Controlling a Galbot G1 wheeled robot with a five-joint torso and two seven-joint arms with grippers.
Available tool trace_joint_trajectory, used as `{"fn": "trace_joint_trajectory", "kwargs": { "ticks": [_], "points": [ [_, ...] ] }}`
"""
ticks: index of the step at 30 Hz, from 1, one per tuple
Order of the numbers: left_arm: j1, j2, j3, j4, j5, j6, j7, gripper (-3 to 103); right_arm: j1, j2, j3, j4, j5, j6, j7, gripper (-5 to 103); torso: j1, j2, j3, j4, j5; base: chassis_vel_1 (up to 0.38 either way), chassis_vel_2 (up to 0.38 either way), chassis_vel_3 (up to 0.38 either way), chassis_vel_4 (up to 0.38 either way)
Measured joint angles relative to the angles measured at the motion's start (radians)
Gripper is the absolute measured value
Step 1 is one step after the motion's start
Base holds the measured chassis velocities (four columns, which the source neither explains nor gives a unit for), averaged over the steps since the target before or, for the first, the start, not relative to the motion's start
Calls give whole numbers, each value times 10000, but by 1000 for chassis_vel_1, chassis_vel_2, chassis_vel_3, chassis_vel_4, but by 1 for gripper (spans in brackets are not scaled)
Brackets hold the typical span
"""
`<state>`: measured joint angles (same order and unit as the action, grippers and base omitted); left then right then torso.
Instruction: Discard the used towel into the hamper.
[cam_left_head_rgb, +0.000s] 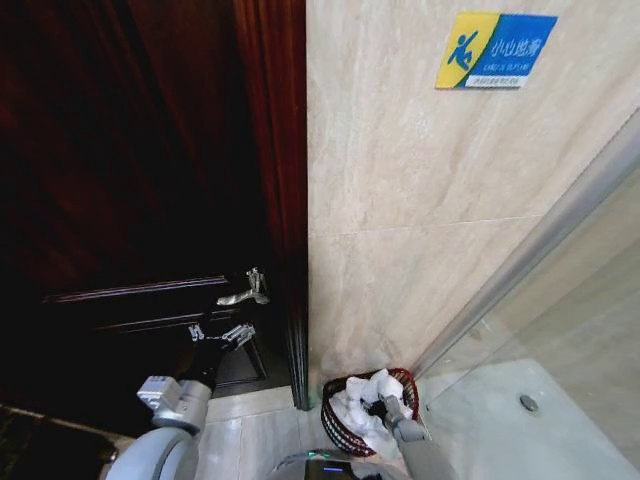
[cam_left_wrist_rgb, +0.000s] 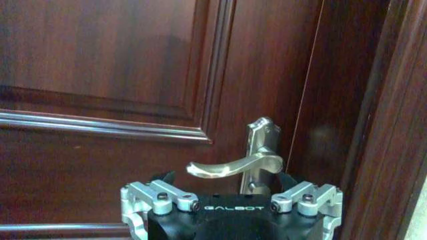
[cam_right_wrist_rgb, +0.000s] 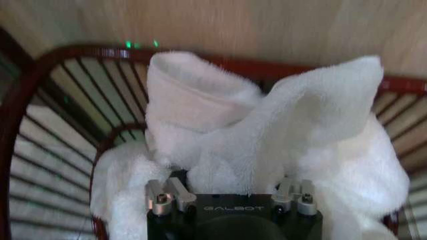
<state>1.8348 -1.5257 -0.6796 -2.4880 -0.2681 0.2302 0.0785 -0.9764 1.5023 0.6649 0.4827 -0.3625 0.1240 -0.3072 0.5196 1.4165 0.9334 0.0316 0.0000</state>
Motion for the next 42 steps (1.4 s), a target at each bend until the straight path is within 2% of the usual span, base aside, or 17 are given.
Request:
{"fn": "trace_joint_trajectory", "kwargs": {
  "ticks": [2, 3, 7, 15, 23, 30, 34, 38, 41, 42],
  "points": [
    [-1, 0, 0, 0, 0, 0, 0, 100, 64, 5, 52, -317, -24, 0, 135, 82, 1, 0, 1, -4, 2, 0, 0, 0, 0],
    [-1, 0, 0, 0, 0, 0, 0, 100, 64, 5, 52, -317, -24, 0, 135, 82, 1, 0, 1, -4, 2, 0, 0, 0, 0],
    [-2, 0, 0, 0, 0, 0, 0, 100, 200, 2, 60, -669, 280, 0, 206, 99, 11, -2, 5, -5, 2, 0, 0, 0, 0],
    [-2, 0, 0, 0, 0, 0, 0, 100, 791, -38, 76, -1770, 313, 193, 464, 100, 9, -2, 5, -5, 1, 0, 0, 0, 0],
    [-2, 0, 0, 0, 0, 0, 0, 100, 1144, -59, 74, -2064, 377, -365, 767, 100, 10, -3, 6, -6, 3, 0, 0, 0, 0],
    [-2, 0, 0, 0, 0, 0, 0, 100, 1256, -92, 70, -2176, 1079, -578, 801, 100, 10, -3, 6, -6, 2, 0, 0, 0, 0],
    [-2, 0, 0, 0, 0, 0, 0, 100, 999, -78, 63, -1591, 1308, -624, 553, 100, 10, -3, 6, -8, 0, 0, 0, 0, 0],
    [-2, 0, 1, 0, 0, 0, 0, 100, 320, -41, -27, -294, 1257, -610, 388, 100, 10, -4, 7, -9, 1, 0, 0, 0, 0],
    [-2, 0, 1, 0, 0, 0, 0, 100, -635, -39, -300, 1811, 1798, -1063, 258, 100, 9, -4, 7, -9, 1, 0, 0, 0, 0],
    [-2, 0, 1, 0, 0, 0, 0, 100, -635, -39, -300, 1811, 1798, -1063, 258, 100, 9, -4, 7, -9, 1, 0, 0, 0, 0]
  ]
}}
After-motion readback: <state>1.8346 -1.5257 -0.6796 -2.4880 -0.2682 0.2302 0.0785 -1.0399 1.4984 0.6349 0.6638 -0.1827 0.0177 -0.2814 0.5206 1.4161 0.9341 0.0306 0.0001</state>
